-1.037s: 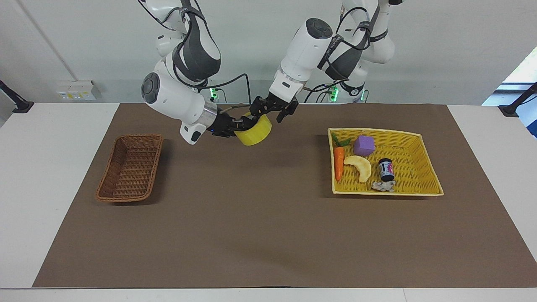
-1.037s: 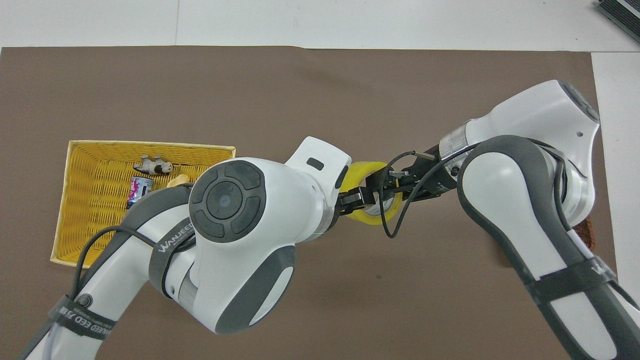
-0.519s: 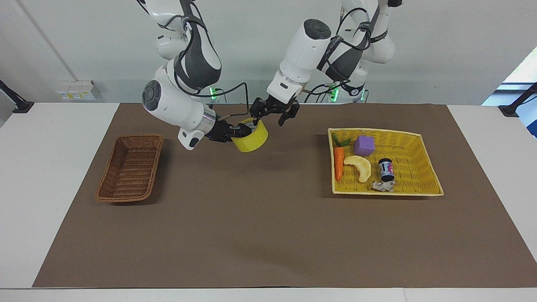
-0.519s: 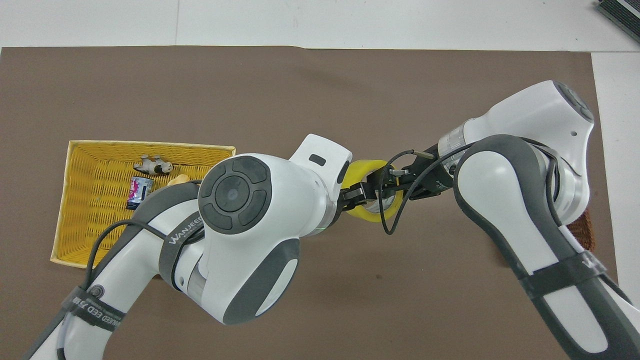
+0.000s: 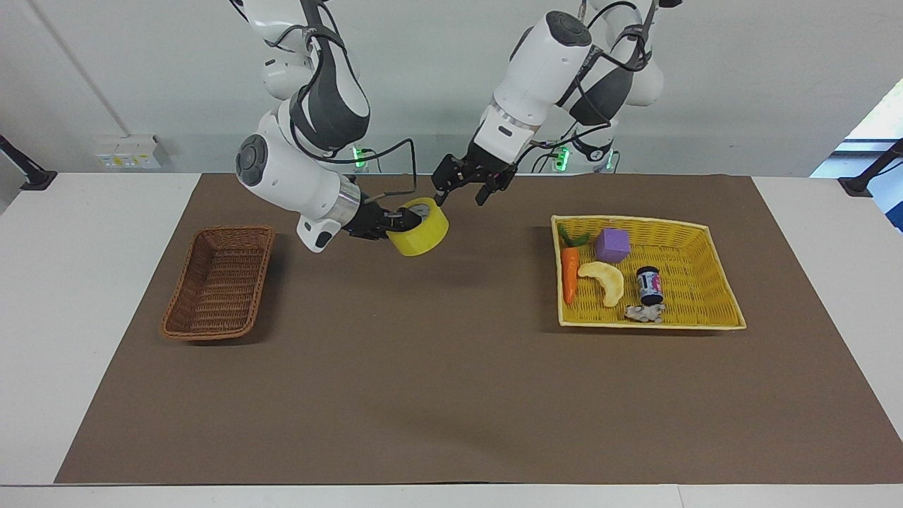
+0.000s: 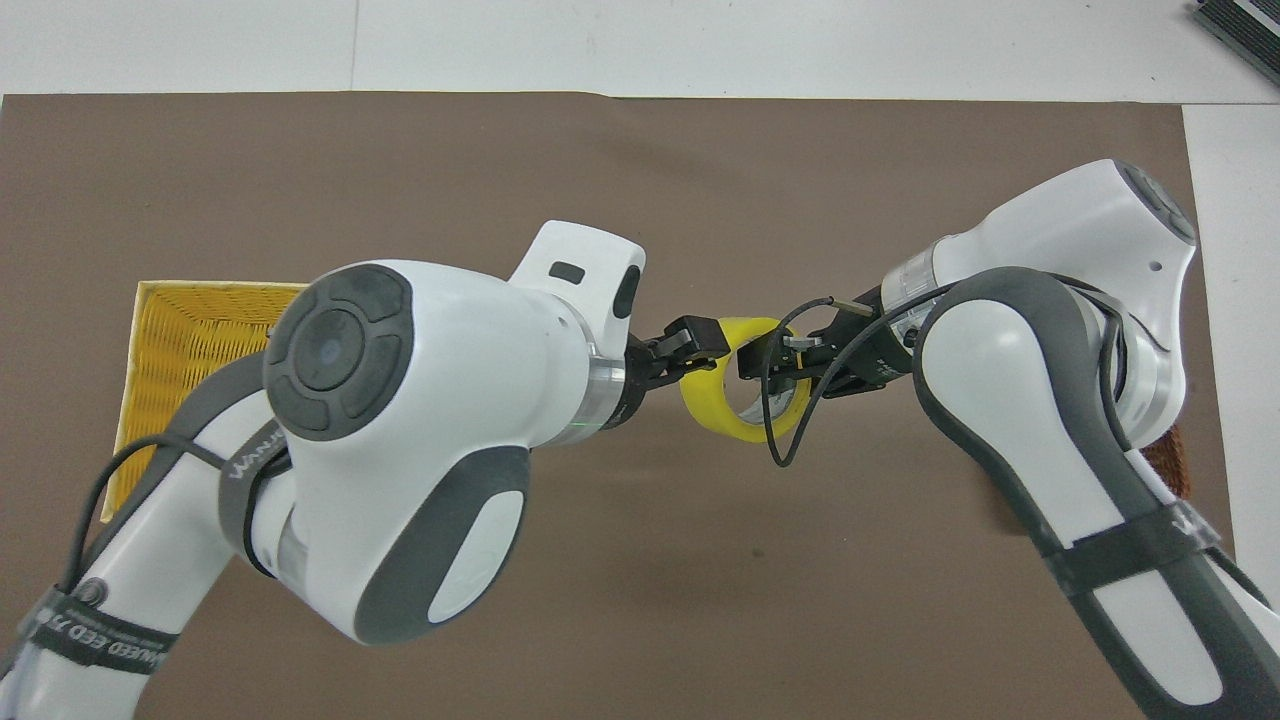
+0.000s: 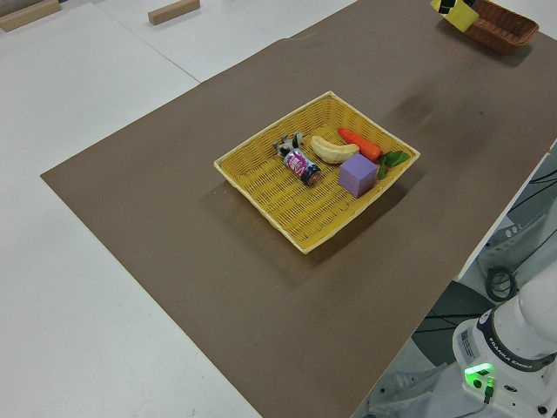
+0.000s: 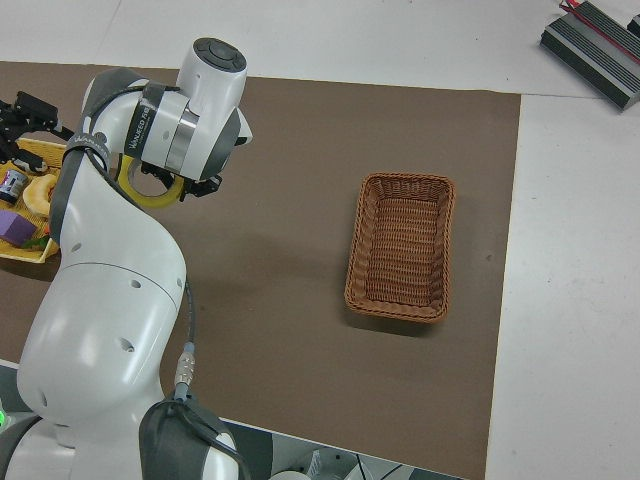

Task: Move tape to another basket
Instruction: 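Release the tape with the left gripper while the right gripper carries it away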

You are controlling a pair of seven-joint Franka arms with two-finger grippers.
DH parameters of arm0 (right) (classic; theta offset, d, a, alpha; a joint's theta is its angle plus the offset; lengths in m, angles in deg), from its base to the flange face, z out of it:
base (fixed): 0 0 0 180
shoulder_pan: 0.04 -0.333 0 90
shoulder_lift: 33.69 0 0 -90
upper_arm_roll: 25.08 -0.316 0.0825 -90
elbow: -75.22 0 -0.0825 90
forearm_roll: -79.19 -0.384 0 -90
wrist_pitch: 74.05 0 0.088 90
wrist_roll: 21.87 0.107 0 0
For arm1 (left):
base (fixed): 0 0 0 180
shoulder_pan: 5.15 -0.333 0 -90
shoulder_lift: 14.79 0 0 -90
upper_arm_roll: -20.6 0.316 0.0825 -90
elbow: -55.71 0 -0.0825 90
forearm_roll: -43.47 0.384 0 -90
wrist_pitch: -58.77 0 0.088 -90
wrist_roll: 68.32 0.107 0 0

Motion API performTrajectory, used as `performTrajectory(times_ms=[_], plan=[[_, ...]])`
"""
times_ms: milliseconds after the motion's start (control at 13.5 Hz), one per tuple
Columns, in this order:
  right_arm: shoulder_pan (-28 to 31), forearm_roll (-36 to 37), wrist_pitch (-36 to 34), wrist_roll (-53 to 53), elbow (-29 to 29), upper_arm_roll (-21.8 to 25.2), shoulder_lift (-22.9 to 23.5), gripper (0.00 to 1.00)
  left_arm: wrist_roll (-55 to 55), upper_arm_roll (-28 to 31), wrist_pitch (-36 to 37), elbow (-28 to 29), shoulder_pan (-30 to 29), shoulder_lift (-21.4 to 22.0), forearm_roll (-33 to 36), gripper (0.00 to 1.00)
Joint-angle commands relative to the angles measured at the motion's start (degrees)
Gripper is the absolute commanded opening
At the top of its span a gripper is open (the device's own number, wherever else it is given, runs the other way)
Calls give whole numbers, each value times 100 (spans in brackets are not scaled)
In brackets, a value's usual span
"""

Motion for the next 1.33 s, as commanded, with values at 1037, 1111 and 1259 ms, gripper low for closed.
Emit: performTrajectory(times_ms=[1037, 1111, 1259], plan=[[2385, 3402, 473, -2985, -108, -1, 209, 0, 5436, -45, 2005, -304, -2824, -12, 1795, 100], [2465, 3551, 623, -3302, -108, -1, 288, 0, 5436, -63, 2181, -489, -2823, -30, 1866, 100], [2536, 3841, 800, -3533, -108, -1, 420, 0, 5436, -72, 2480, -779, -2832, -65, 1876, 100]])
